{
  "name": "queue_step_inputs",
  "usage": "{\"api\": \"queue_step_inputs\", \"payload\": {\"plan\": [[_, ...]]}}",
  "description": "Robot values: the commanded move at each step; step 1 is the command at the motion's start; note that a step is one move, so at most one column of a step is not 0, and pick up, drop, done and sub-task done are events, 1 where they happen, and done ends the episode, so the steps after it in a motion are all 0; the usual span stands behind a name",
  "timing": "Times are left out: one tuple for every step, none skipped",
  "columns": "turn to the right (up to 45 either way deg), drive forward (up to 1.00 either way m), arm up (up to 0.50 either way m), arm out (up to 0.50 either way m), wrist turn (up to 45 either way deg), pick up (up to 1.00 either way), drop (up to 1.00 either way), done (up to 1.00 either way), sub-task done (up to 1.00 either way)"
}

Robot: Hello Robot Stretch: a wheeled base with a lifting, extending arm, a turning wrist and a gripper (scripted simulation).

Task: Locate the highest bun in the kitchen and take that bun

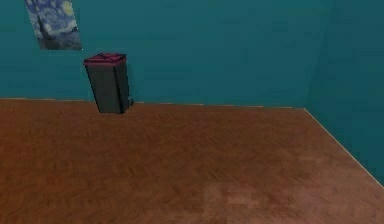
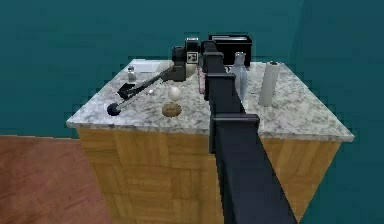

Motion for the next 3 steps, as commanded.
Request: {"api": "queue_step_inputs", "payload": {"plan": [[0.0,0.0,0.0,0.0,45.0,0.0,0.0,0.0,0.0],[0.0,0.0,0.0,0.0,24.0,0.0,0.0,0.0,0.0],[0.0,0.0,-0.14,0.0,0.0,0.0,0.0,0.0,0.0]]}}
